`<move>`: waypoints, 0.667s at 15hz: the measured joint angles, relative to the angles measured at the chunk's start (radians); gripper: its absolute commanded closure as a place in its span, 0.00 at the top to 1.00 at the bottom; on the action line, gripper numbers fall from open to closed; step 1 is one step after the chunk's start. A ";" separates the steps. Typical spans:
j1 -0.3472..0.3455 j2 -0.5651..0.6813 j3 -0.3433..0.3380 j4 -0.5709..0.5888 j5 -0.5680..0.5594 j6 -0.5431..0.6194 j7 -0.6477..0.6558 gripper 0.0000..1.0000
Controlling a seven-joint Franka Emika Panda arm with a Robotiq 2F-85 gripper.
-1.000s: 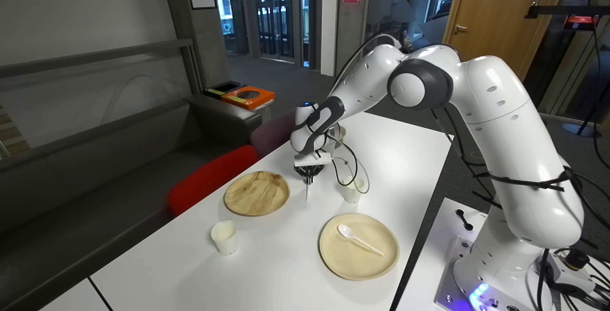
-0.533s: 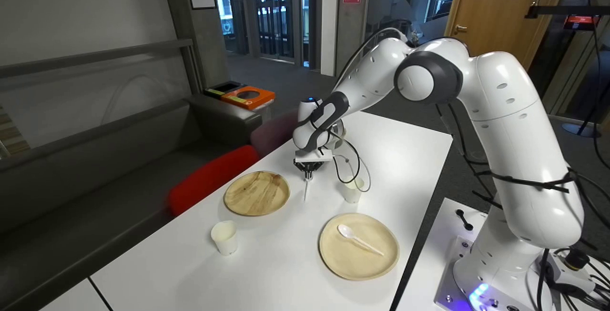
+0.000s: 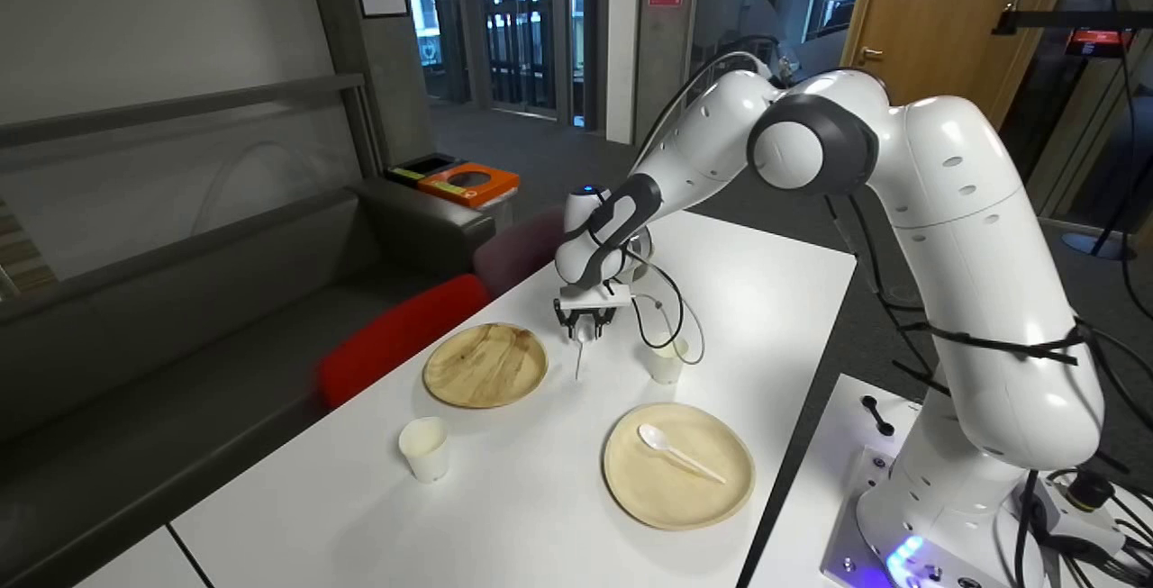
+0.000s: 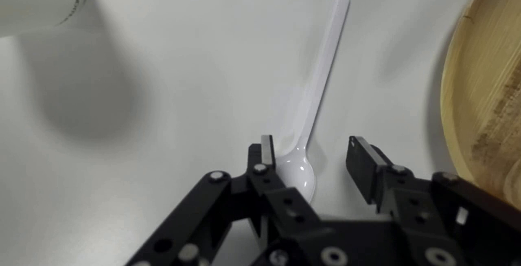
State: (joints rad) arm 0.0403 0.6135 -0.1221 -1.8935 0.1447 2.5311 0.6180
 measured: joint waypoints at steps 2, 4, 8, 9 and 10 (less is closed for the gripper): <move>0.000 0.004 0.000 0.000 0.000 0.000 0.000 0.48; 0.000 0.008 0.000 0.000 0.000 -0.002 0.000 0.43; 0.000 0.015 0.000 0.000 0.000 -0.003 0.000 0.38; 0.000 0.017 0.000 0.001 0.000 -0.003 0.000 0.40; 0.000 0.020 0.000 0.001 0.000 -0.003 0.000 0.40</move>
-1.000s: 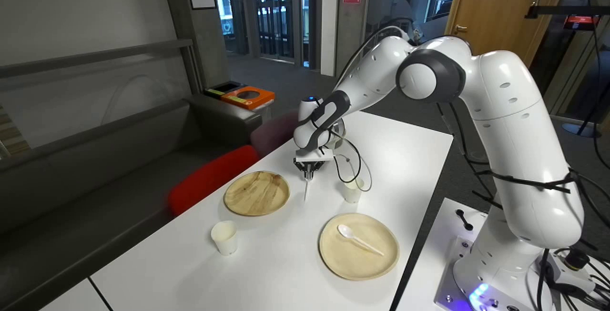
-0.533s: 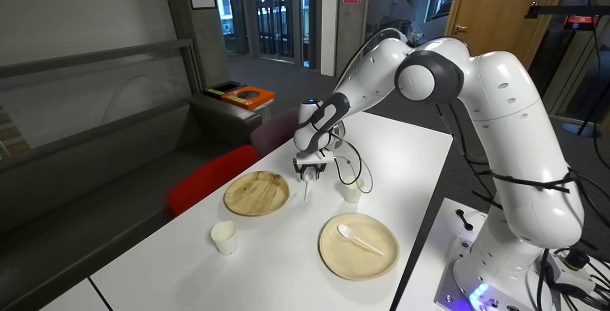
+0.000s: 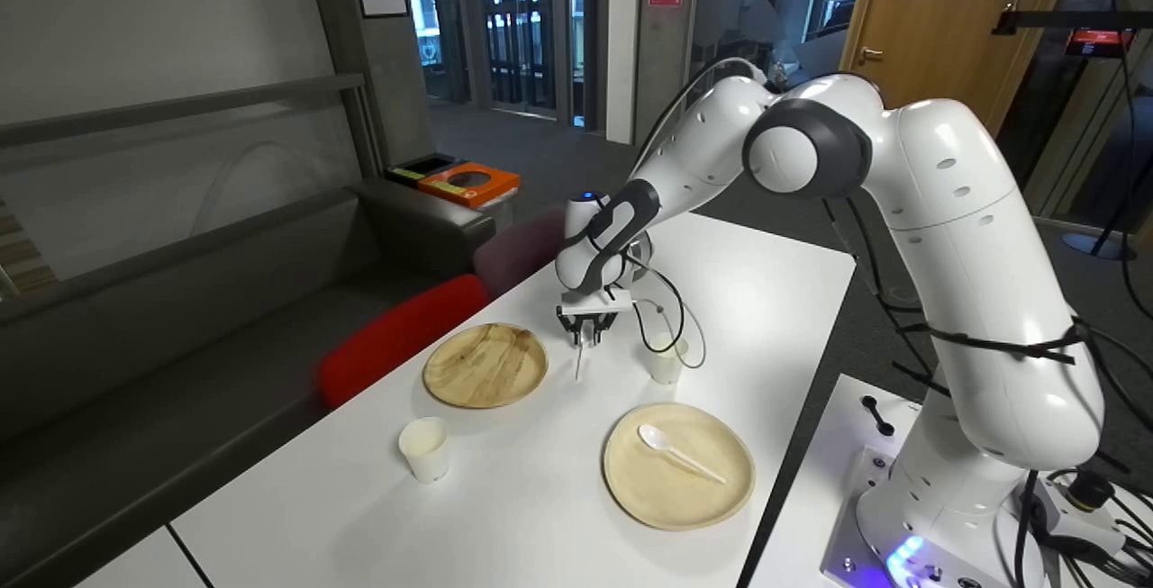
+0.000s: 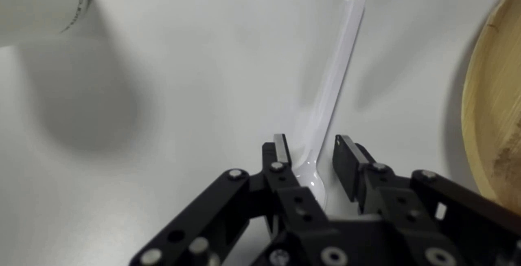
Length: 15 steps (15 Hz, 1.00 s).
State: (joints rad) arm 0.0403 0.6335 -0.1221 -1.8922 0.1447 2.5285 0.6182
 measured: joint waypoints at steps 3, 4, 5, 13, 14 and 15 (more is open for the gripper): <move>0.000 0.013 0.000 0.005 0.000 0.000 0.001 0.41; 0.000 0.015 0.000 0.005 0.000 0.000 0.001 0.40; 0.000 0.016 0.000 0.006 0.000 0.000 0.002 0.40; -0.004 0.017 0.000 0.007 0.044 0.000 0.007 0.34; -0.004 0.017 0.000 0.007 0.052 0.000 0.007 0.34; -0.005 0.018 0.000 0.007 0.059 0.000 0.007 0.34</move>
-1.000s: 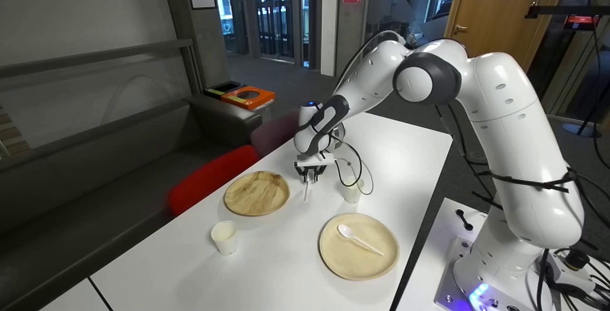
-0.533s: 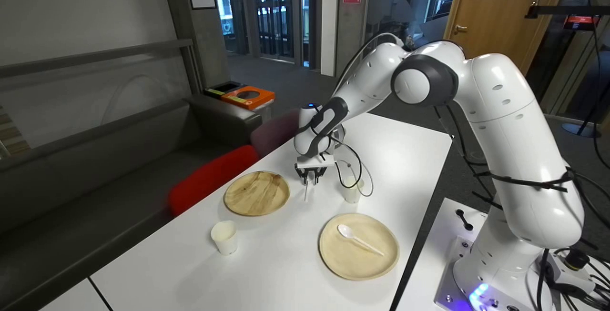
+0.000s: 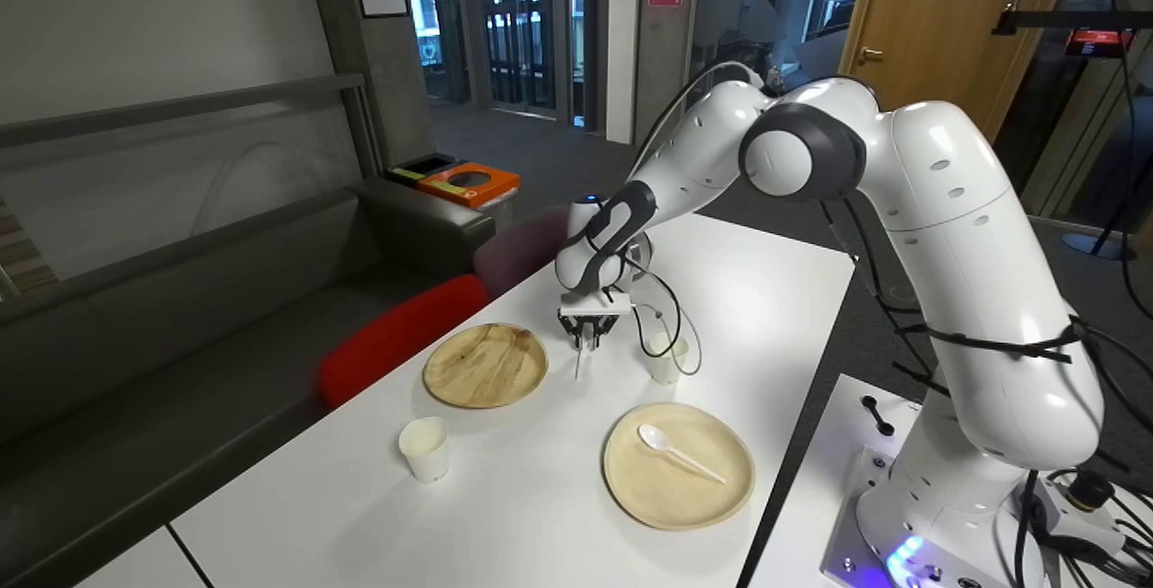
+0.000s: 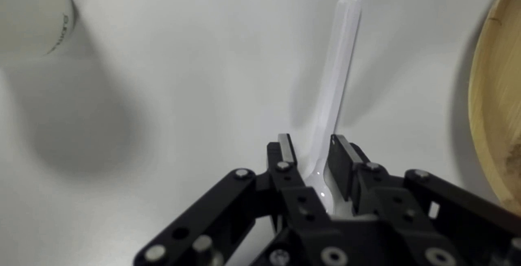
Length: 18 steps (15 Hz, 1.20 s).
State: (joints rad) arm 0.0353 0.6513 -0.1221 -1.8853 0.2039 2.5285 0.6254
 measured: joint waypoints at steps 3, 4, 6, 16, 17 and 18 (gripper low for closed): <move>-0.002 0.004 0.000 0.002 0.014 0.000 0.000 0.36; -0.003 0.007 0.000 0.004 0.015 0.000 0.001 0.35; -0.005 0.016 0.000 0.012 0.016 0.000 0.002 0.34; -0.007 0.047 0.000 0.051 0.016 -0.004 0.013 0.15; -0.007 0.047 0.000 0.053 0.016 -0.004 0.013 0.16; -0.007 0.047 0.000 0.053 0.016 -0.004 0.013 0.15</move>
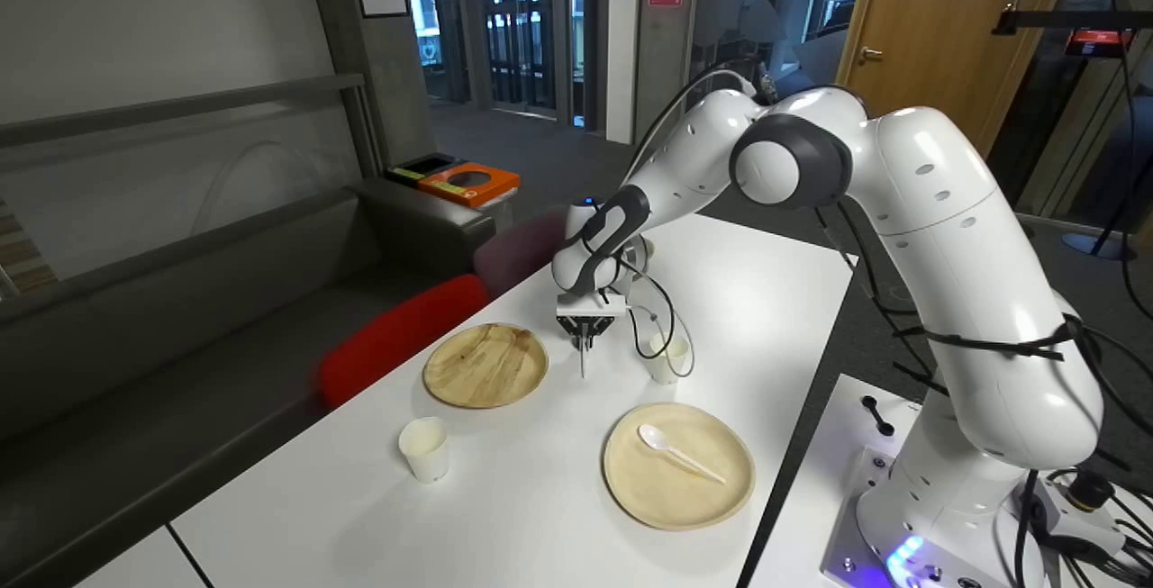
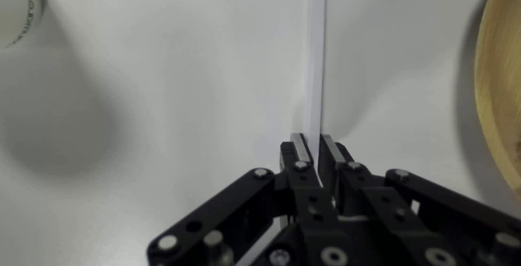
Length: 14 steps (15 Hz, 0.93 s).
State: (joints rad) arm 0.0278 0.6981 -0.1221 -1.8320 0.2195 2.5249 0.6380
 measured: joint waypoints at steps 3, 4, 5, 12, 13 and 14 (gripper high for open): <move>0.000 0.000 0.000 0.002 0.000 0.000 0.000 0.13; 0.000 0.000 0.000 0.002 0.000 0.000 0.000 0.11; 0.000 0.000 0.000 0.004 0.000 0.000 0.000 0.12; 0.000 0.000 0.000 0.008 0.000 0.000 0.000 0.23; 0.000 0.000 0.000 0.008 0.000 0.000 0.000 0.24; 0.000 0.000 0.000 0.009 0.000 0.000 0.000 0.29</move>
State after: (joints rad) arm 0.0279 0.6981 -0.1221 -1.8234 0.2194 2.5249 0.6381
